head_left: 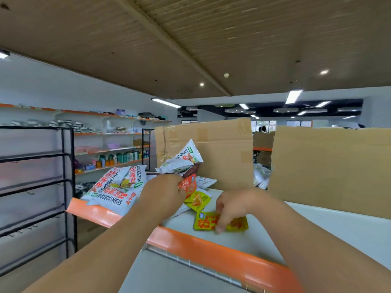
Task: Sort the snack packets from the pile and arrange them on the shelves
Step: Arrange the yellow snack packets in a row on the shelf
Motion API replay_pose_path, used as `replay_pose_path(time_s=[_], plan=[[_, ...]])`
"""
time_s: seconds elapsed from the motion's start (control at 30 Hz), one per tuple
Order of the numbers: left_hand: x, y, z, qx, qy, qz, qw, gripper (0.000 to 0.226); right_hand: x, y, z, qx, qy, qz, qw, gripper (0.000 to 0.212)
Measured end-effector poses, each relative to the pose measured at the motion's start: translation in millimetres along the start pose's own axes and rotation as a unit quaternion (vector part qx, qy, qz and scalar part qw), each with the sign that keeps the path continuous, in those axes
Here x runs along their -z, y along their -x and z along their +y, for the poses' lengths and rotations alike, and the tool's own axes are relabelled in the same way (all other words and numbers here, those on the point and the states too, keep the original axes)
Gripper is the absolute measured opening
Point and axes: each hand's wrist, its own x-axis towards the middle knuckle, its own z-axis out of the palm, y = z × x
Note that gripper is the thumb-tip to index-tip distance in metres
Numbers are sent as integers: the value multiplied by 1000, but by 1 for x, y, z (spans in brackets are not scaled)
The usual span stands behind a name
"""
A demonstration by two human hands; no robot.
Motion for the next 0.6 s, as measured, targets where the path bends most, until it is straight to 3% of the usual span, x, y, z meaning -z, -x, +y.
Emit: replay_pose_path(time_s=[0.13, 0.3, 0.37, 0.43, 0.5, 0.6], plan=[[-2, -16, 18, -1, 185, 3, 983, 15, 3, 14, 18, -50, -26, 43, 997, 53], [-38, -36, 60, 30, 324, -112, 939, 45, 4, 53, 73, -143, -67, 122, 980, 50], [-55, -35, 80, 12, 278, -186, 943, 56, -3, 72, 90, -192, -70, 132, 970, 53], [-68, -26, 100, -60, 163, -237, 956, 51, -16, 87, 103, -243, -58, 102, 963, 63], [-78, -14, 114, -121, 84, -235, 961, 37, -30, 96, 112, -264, -77, 75, 958, 70], [-84, -10, 122, -126, 65, -214, 967, 35, -44, 95, 125, -271, -119, 111, 949, 72]])
